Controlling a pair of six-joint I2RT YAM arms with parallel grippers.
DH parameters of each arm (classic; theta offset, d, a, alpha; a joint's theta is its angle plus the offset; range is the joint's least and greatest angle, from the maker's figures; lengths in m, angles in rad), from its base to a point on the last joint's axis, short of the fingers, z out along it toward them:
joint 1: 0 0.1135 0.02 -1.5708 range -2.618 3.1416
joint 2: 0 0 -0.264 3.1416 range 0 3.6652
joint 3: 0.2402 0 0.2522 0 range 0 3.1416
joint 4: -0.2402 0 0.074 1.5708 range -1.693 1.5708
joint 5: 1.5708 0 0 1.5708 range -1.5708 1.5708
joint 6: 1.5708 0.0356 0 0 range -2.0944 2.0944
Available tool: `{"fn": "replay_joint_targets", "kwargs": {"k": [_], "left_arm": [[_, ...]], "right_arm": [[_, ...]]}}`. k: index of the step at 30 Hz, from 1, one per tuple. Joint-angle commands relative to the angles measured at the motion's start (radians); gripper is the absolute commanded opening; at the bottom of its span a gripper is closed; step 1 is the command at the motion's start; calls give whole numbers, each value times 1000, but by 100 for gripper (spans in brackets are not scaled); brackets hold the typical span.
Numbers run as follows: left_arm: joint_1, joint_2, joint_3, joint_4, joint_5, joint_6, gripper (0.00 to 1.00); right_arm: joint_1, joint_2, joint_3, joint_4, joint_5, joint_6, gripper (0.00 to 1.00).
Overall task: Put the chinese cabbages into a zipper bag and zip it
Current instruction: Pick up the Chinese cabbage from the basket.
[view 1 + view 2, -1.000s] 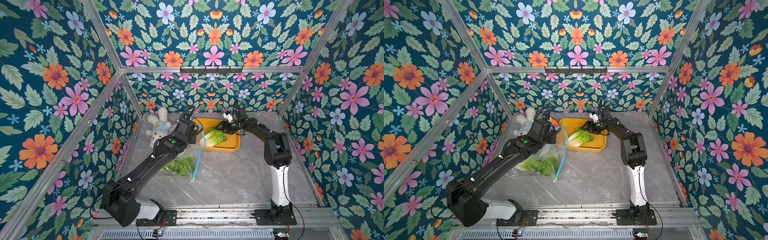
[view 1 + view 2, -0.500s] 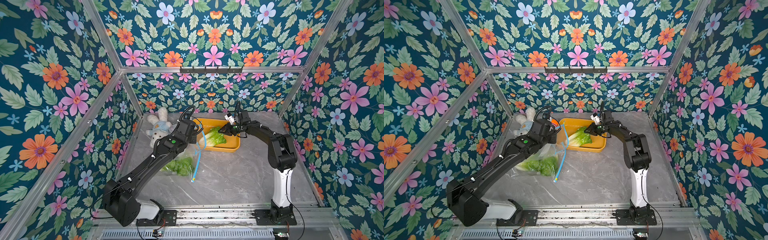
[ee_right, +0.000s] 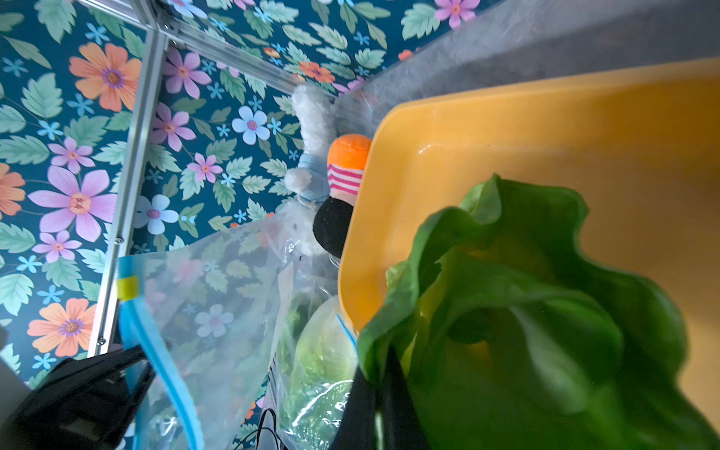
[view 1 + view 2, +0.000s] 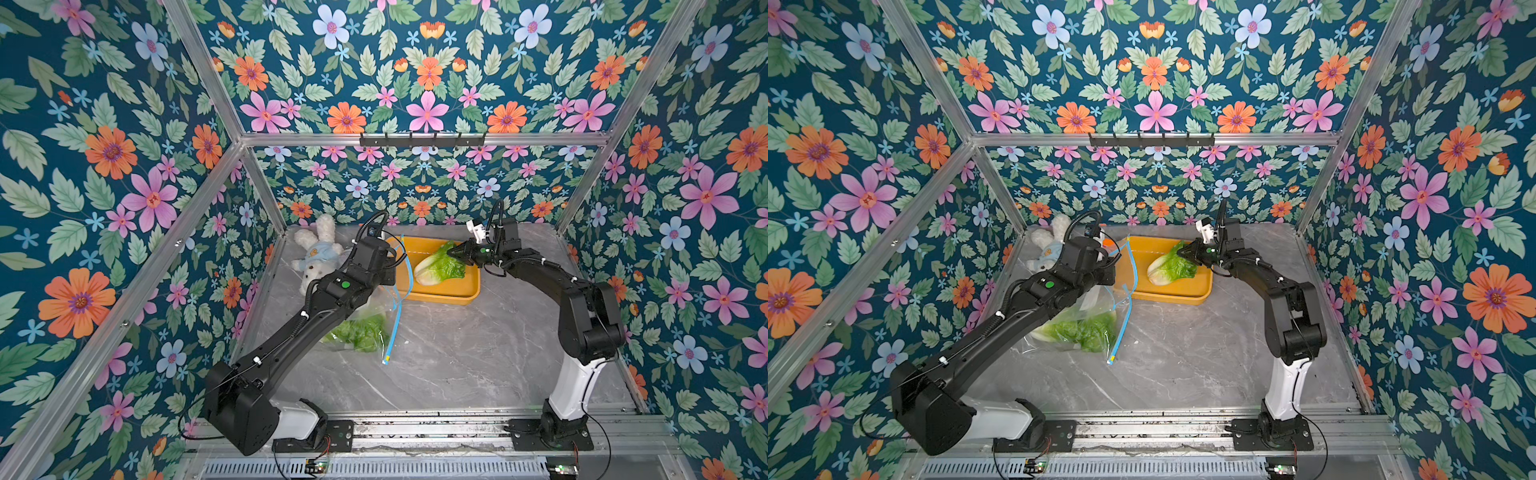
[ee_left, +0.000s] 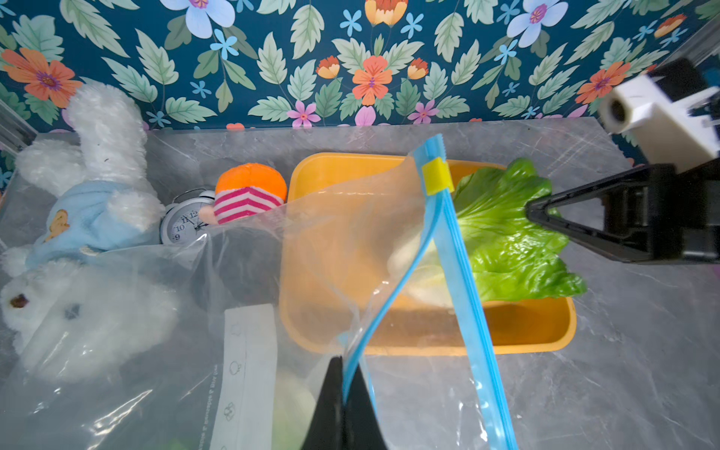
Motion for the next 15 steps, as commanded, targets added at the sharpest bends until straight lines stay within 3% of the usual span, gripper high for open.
{"fn": "replay_joint_targets", "kwargs": {"k": [1,10,15], "left_arm": [[2,11,9,30,23,-23,0],[1,34,20,62,90,-29,0],[1,57,35,59,119,-28,0]], "right_arm": [[-3,-99,-49,111,49,73,0],[-4,-463,-162,12,161,96,0],[39,-592,-151,-80,195,74,0]]}}
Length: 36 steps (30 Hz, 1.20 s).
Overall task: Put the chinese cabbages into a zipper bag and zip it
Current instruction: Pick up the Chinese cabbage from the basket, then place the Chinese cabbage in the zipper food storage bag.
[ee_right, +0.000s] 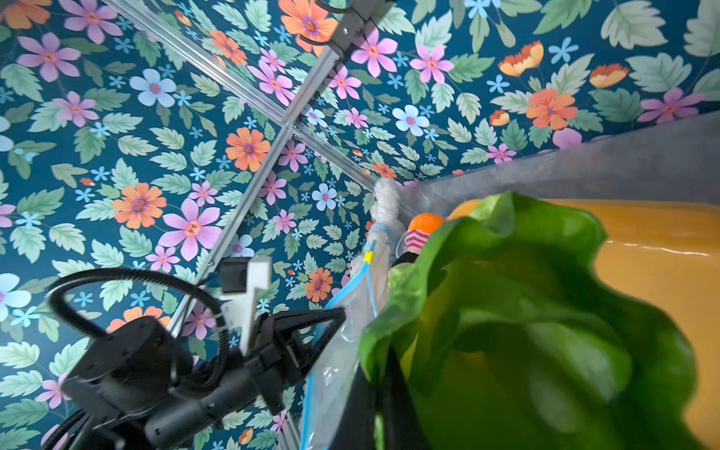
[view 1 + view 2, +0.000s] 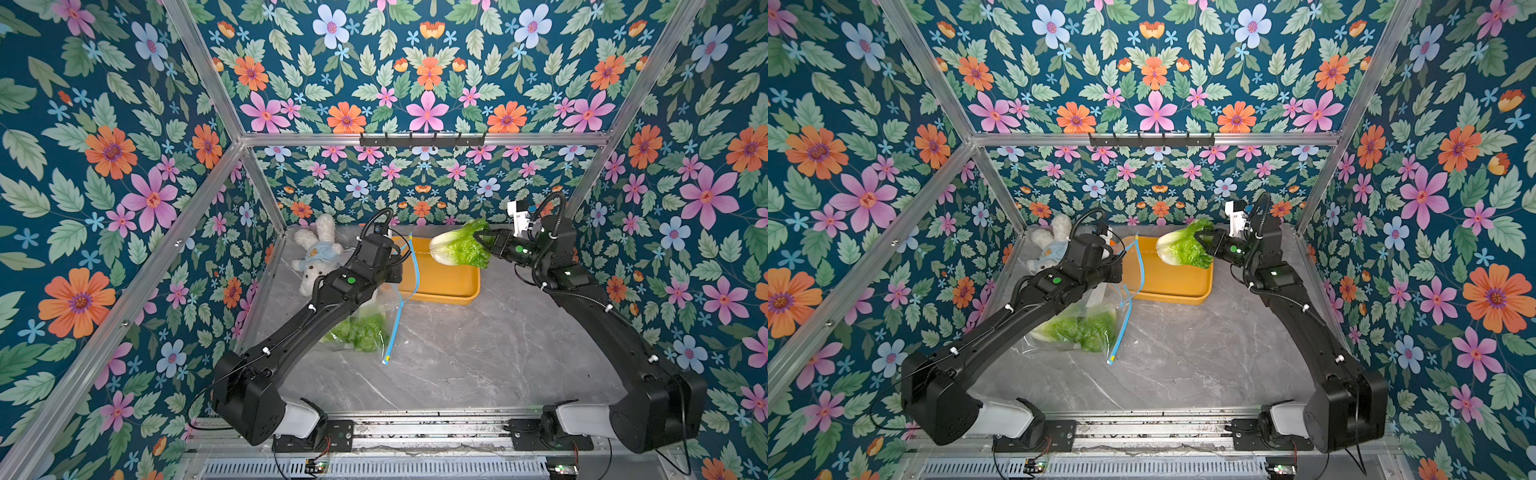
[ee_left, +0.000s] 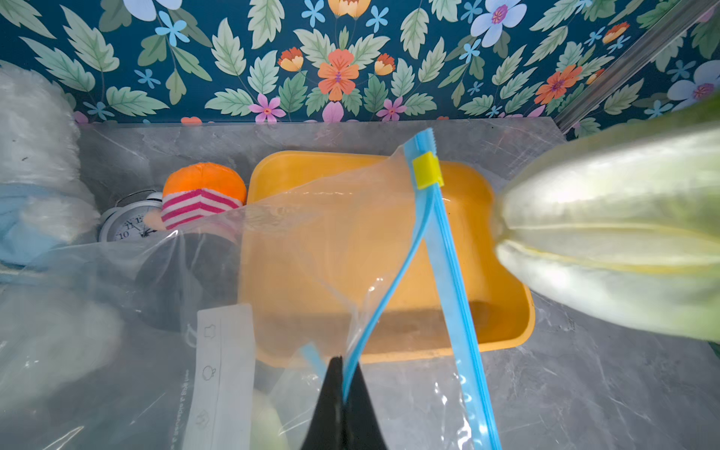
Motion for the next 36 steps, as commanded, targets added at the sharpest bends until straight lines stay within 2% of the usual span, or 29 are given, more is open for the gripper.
{"fn": "replay_joint_targets", "kwargs": {"k": [1,6,10,18,23,26,36], "left_arm": [[1,9,13,23,32,-9,0],[-1,19,23,30,57,-20,0],[-2,12,24,34,66,-26,0],[-2,-13,34,39,75,-30,0],[-2,-10,57,46,107,-40,0],[-5,-3,71,55,129,-47,0],[-17,20,115,63,162,-66,0]], "right_arm": [[44,-49,20,-63,51,-4,0],[138,-47,55,-56,69,16,0],[175,-13,63,-17,58,39,0],[186,6,-12,17,70,65,0],[216,4,16,-76,102,-1,0],[220,2,19,-26,42,30,0],[241,42,-14,20,22,47,0]]}}
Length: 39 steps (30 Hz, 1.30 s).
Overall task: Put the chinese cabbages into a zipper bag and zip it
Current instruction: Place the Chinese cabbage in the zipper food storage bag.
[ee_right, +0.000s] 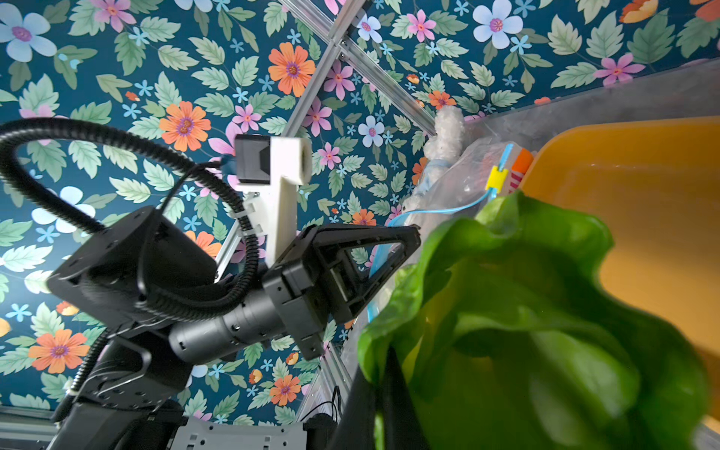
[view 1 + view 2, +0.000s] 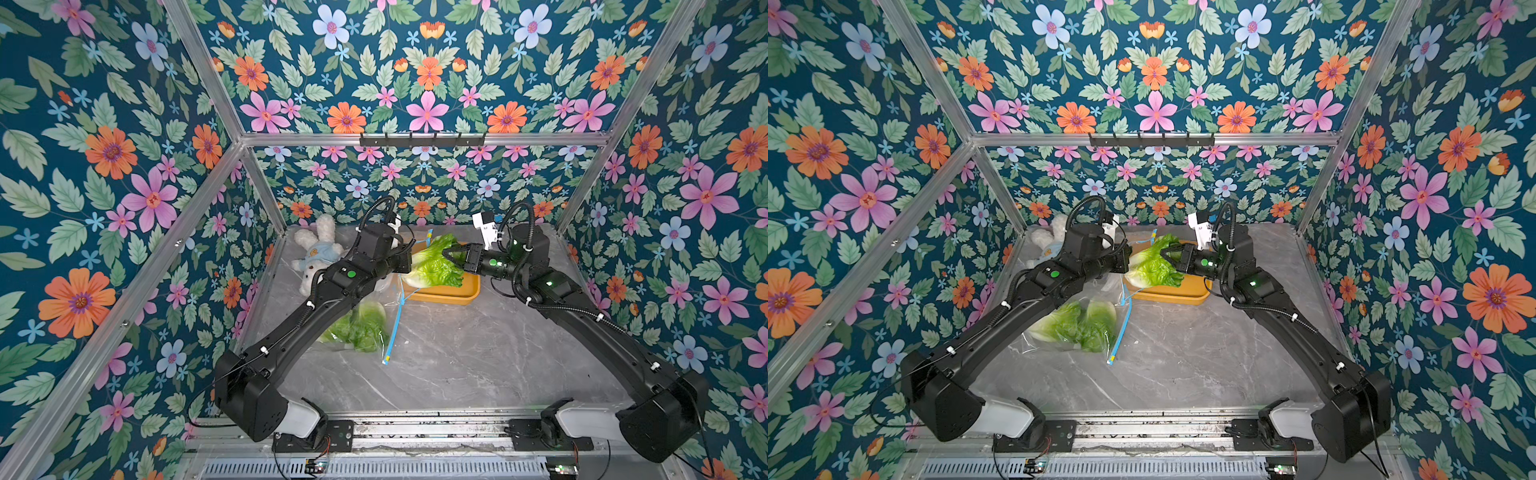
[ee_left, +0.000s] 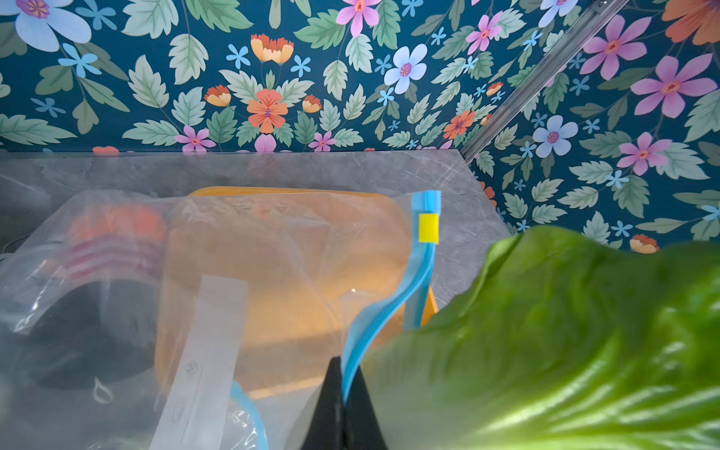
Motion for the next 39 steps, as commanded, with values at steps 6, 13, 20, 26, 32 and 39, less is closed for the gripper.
{"fn": "replay_joint_targets", "kwargs": {"k": [6,13,20,26,32,39], "left_arm": [[-3,2,19,55,58,-55,0],[-5,12,30,125,155,-190,0],[-5,6,32,178,195,-276,0],[-4,-10,24,212,210,-307,0],[-1,-21,27,220,162,-311,0],[2,-26,18,272,134,-343,0]], "right_arm": [[28,21,-9,71,52,-1,0],[115,29,-23,210,196,39,0],[130,92,-47,280,254,74,0],[147,108,-12,183,293,14,19],[146,35,37,34,232,-51,47],[146,-80,129,-396,416,-110,54]]}}
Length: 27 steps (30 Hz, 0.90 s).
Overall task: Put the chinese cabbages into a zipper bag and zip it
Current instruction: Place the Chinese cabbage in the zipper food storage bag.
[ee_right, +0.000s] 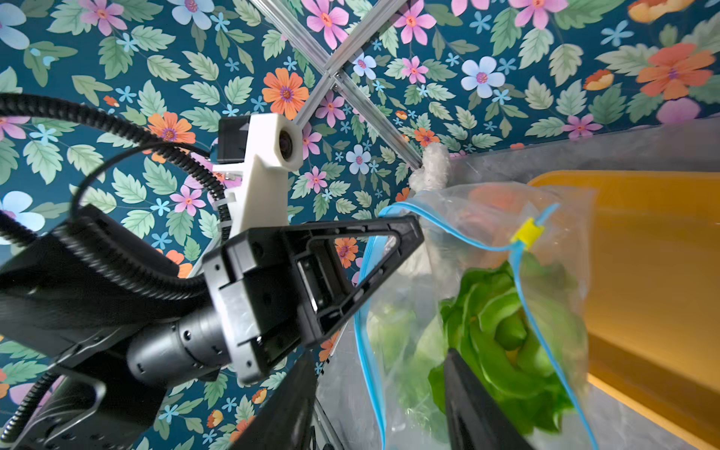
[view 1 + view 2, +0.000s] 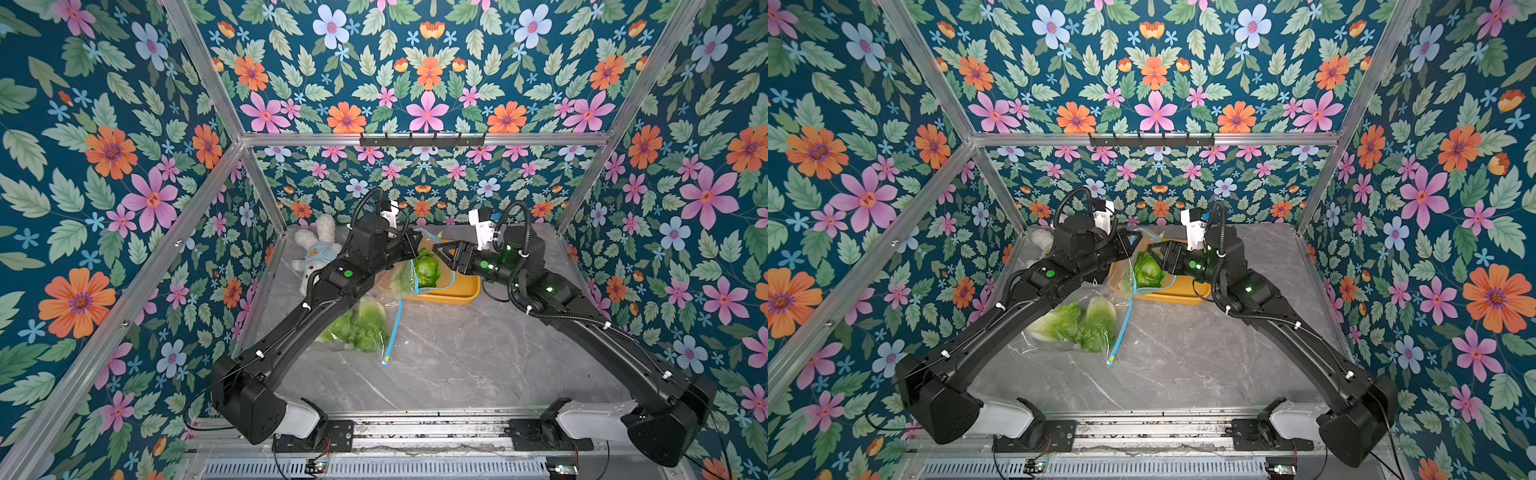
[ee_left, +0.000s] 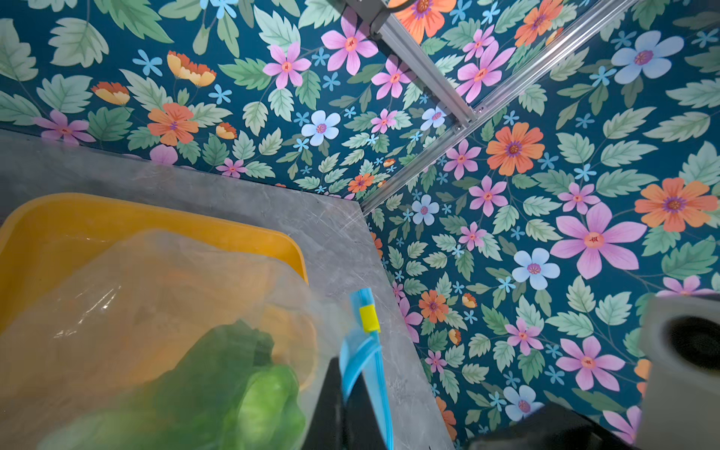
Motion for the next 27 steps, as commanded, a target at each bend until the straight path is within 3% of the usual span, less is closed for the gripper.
{"fn": "replay_joint_targets", "kwargs": {"k": [1,5,13,18,24,27], "left_arm": [[2,-6,4,76,-28,-29,0],[1,-9,-5,90,-46,-42,0],[1,-3,-14,102,-46,-56,0],[2,-13,-25,107,-52,-57,0],[-15,-26,-48,138,-49,-96,0],[-26,-43,-57,141,-62,-115,0]], "right_arm": [[0,-24,36,-308,158,-28,54],[2,-21,37,-417,183,35,56],[28,45,-34,-313,186,175,52],[28,66,-50,-217,171,175,34],[28,42,-63,-209,199,133,2],[28,28,-11,-284,213,76,0]]}}
